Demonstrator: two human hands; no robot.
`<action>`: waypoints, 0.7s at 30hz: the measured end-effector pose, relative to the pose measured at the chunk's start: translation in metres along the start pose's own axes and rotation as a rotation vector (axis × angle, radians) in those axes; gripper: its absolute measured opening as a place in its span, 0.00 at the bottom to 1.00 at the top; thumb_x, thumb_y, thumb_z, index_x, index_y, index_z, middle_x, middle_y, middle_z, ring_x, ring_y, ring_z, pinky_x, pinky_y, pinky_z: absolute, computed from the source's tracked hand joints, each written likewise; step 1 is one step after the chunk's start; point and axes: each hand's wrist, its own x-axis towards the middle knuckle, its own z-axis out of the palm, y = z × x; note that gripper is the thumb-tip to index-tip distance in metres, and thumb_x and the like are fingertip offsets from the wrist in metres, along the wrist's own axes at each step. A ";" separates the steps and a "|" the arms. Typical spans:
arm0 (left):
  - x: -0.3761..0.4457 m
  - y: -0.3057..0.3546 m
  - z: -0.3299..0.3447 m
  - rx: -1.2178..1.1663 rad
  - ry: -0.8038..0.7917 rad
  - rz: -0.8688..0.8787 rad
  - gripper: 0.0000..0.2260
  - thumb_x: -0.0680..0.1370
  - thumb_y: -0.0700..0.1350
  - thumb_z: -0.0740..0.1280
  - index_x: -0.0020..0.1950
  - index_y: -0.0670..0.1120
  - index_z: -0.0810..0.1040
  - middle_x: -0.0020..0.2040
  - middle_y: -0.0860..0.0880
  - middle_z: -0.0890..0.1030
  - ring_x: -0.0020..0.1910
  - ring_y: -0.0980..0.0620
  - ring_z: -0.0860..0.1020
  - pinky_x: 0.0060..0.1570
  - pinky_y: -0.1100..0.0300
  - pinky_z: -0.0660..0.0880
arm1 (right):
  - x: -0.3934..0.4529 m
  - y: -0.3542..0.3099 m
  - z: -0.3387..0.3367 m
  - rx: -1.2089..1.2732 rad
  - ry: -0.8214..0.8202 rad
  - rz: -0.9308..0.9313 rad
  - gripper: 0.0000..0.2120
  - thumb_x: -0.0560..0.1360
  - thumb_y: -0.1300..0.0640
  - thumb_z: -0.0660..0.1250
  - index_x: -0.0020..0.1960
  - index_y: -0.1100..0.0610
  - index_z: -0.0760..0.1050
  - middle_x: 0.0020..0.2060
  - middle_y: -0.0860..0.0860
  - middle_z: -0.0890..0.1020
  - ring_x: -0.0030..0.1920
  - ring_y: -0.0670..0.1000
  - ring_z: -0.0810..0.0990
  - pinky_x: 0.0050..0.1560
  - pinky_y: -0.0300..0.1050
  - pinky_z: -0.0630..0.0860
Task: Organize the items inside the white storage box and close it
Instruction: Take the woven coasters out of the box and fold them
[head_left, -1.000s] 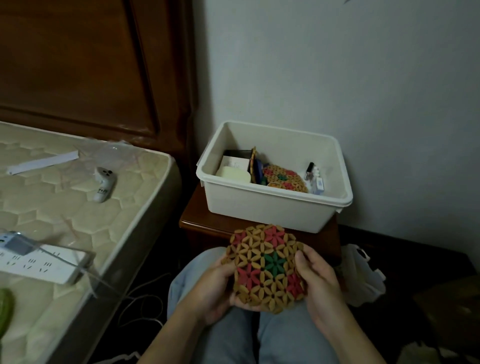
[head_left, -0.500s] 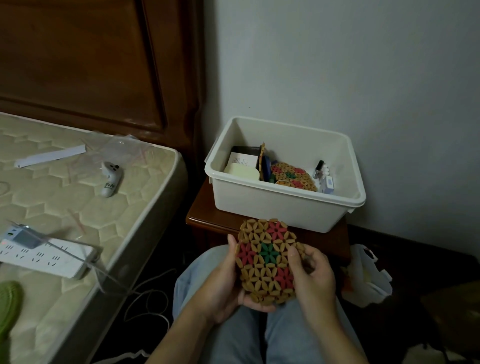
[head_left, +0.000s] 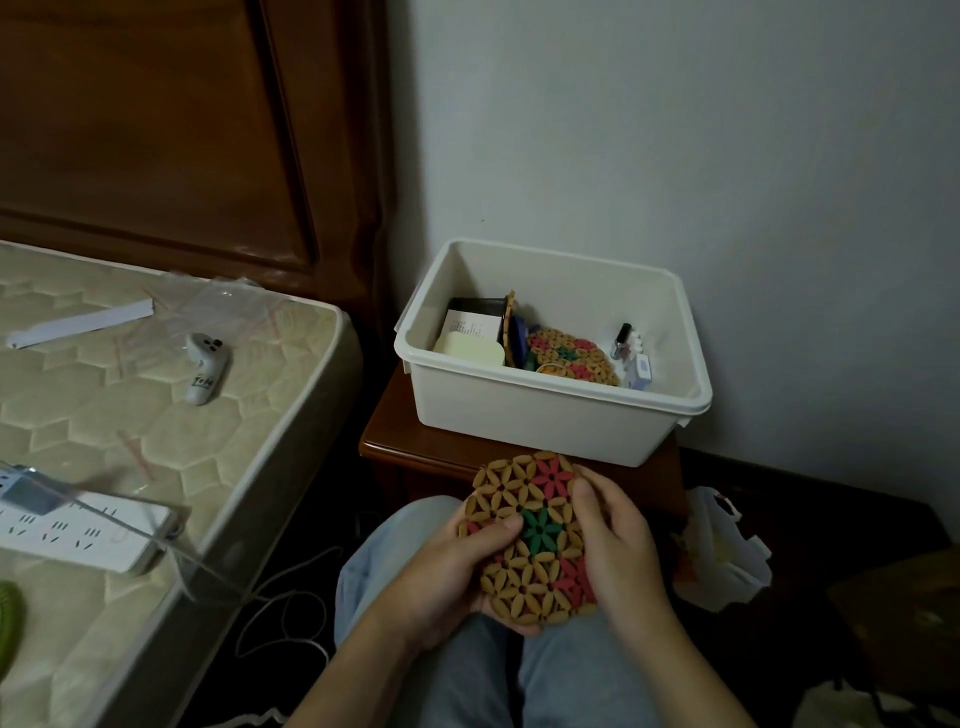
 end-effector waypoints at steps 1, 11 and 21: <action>0.001 0.002 0.002 0.007 0.007 0.000 0.25 0.77 0.50 0.77 0.71 0.54 0.73 0.65 0.37 0.82 0.63 0.30 0.81 0.43 0.35 0.84 | 0.000 -0.003 0.003 -0.043 0.026 -0.053 0.16 0.84 0.44 0.62 0.70 0.46 0.78 0.59 0.42 0.84 0.59 0.41 0.82 0.62 0.50 0.81; 0.019 0.102 0.006 0.053 0.111 0.245 0.11 0.78 0.49 0.74 0.60 0.56 0.83 0.62 0.41 0.85 0.58 0.34 0.84 0.45 0.33 0.83 | 0.067 -0.104 0.030 -0.187 -0.116 -0.464 0.10 0.86 0.46 0.60 0.61 0.35 0.78 0.55 0.29 0.82 0.58 0.33 0.80 0.54 0.26 0.76; 0.077 0.168 -0.027 0.004 0.466 0.504 0.12 0.84 0.45 0.67 0.65 0.59 0.80 0.60 0.47 0.86 0.57 0.38 0.85 0.48 0.26 0.80 | 0.226 -0.139 0.091 -0.854 -0.174 0.008 0.18 0.78 0.35 0.65 0.45 0.50 0.76 0.43 0.50 0.82 0.42 0.52 0.82 0.47 0.51 0.84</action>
